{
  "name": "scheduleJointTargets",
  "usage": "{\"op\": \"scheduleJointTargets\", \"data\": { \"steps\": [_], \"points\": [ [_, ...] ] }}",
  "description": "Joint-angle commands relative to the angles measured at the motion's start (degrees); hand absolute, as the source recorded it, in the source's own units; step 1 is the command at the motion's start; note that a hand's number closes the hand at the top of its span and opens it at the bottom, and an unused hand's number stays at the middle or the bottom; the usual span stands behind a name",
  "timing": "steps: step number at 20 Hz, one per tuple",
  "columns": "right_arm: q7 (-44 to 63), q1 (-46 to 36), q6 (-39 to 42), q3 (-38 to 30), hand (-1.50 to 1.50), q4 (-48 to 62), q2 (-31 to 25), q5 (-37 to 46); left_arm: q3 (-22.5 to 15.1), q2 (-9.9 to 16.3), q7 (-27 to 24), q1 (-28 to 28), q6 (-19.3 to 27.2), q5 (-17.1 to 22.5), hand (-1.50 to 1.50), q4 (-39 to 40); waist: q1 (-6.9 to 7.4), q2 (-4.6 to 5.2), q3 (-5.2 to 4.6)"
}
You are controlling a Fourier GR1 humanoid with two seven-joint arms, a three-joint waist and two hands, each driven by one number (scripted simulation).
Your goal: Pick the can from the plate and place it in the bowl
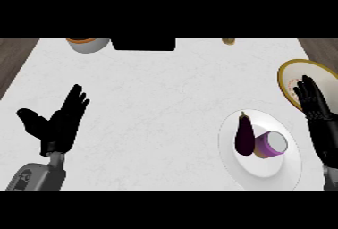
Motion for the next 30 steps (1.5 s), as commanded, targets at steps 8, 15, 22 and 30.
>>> {"op": "scheduleJointTargets", "data": {
  "steps": [8, 15, 22, 30],
  "points": [
    [15.0, 15.8, -27.9, -11.6, 1.50, 5.0, -3.0, 13.4, -4.9, -2.5, -2.0, -0.3, -5.9, 0.1, 0.00, -4.3, -6.76, 0.64, 0.88],
    [19.3, 21.1, -40.0, 8.3, -1.50, -12.1, 5.2, 35.5, -8.4, -3.0, -2.2, 1.0, -10.1, -0.8, 0.00, -6.8, 0.22, 0.98, 1.15],
    [45.1, 26.4, -29.5, 4.8, -1.50, -12.3, -6.8, 48.6, -9.9, -4.3, -0.6, -0.4, -8.3, -2.1, 0.00, -7.7, 0.16, 1.58, 0.49],
    [78.0, 16.3, -5.8, 7.0, -1.50, -23.1, -10.1, 50.8, -10.1, -3.8, 1.4, -1.0, -9.7, -1.4, 0.00, -8.7, 2.56, 1.49, 0.84]
  ]
}}
